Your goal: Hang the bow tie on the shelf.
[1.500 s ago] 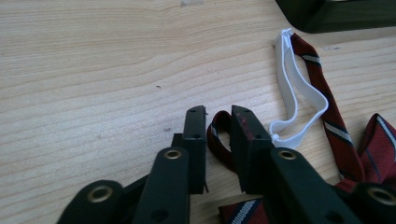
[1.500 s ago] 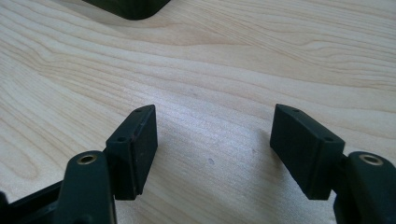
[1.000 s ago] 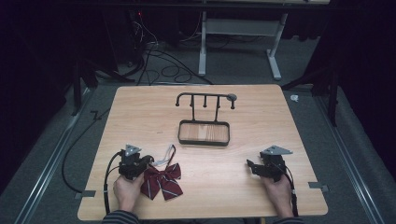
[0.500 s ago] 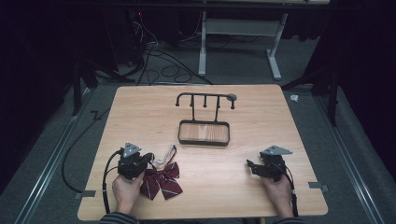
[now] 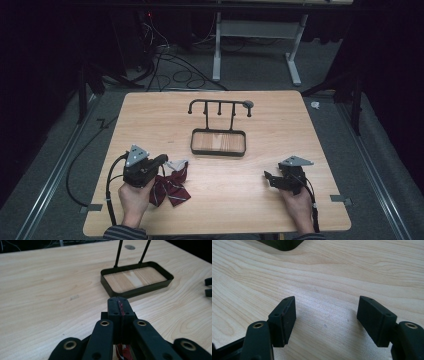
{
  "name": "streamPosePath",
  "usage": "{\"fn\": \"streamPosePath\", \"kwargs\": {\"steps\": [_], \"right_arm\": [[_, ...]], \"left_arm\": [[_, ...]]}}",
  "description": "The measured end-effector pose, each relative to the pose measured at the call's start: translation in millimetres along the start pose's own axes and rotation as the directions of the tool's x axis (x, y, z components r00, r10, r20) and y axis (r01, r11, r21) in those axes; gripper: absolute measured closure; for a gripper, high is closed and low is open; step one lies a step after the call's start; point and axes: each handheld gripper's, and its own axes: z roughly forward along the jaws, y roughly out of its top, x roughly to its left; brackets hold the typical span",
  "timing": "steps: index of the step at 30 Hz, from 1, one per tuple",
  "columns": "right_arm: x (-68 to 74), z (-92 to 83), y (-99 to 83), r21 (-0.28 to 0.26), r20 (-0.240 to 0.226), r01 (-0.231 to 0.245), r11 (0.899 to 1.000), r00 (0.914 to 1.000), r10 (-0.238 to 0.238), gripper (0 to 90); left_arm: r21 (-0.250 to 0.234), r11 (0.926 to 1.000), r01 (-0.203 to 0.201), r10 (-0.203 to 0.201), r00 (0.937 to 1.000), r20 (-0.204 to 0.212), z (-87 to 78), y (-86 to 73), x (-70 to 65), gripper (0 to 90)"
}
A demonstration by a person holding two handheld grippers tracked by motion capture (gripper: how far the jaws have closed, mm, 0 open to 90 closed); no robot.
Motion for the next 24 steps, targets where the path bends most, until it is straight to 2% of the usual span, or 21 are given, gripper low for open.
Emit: {"fn": "streamPosePath", "kwargs": {"steps": [10,18,24], "right_arm": [[0.0,0.0,0.0,0.000,0.000,0.001,1.000,1.0000,-0.001,32.8],[-0.2,0.0,0.0,0.000,-0.001,-0.001,1.000,1.0000,0.001,32.8],[-0.3,0.0,0.0,0.000,-0.002,-0.001,1.000,1.0000,0.001,32.9]], "left_arm": [[-0.023,0.9983,-0.054,0.055,0.9982,0.024,-11.6,18.3,-9.3,90.0],[-0.037,0.9947,-0.095,0.098,0.9925,0.073,-12.8,33.5,-19.9,89.9],[-0.050,0.9910,-0.124,0.129,0.9850,0.114,-11.2,47.0,-29.0,89.9]]}}
